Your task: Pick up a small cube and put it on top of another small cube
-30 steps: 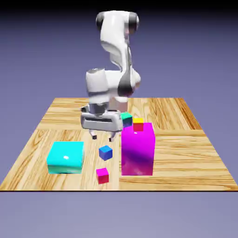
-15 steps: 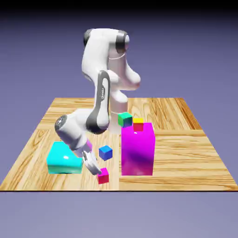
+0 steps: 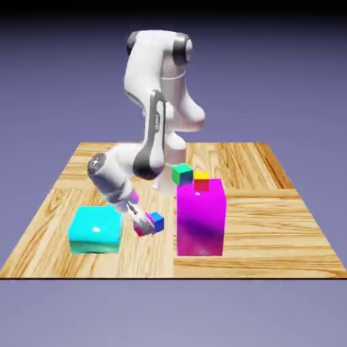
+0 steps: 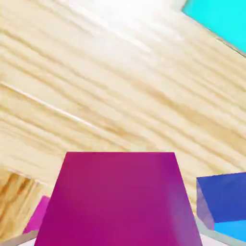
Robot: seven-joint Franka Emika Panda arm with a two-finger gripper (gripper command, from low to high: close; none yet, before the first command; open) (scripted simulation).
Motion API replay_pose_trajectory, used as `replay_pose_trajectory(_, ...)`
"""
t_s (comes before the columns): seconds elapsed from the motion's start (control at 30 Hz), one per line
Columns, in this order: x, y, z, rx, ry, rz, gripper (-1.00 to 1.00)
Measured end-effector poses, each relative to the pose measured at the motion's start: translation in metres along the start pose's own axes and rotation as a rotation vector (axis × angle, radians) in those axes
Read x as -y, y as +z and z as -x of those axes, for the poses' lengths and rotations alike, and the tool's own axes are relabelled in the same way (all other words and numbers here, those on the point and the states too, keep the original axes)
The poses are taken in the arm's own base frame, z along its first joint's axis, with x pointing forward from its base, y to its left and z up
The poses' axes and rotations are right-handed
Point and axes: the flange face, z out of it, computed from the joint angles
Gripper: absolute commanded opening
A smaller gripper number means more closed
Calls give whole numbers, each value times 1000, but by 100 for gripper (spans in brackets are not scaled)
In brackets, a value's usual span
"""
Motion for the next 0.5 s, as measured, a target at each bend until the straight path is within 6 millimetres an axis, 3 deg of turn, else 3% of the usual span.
replay_pose_trajectory(0.17, -64, 9, 5, -60, -204, 85, -100)
replay_pose_trajectory(0.23, -65, 9, 6, -61, -208, 86, -100)
replay_pose_trajectory(0.37, -61, 67, -3, -60, -209, 86, -100)
replay_pose_trajectory(0.4, -62, 77, -4, -61, -207, 86, 100)
replay_pose_trajectory(0.47, -62, 77, -5, -63, -207, 88, 100)
replay_pose_trajectory(0.5, -62, 63, -3, -61, -208, 87, 100)
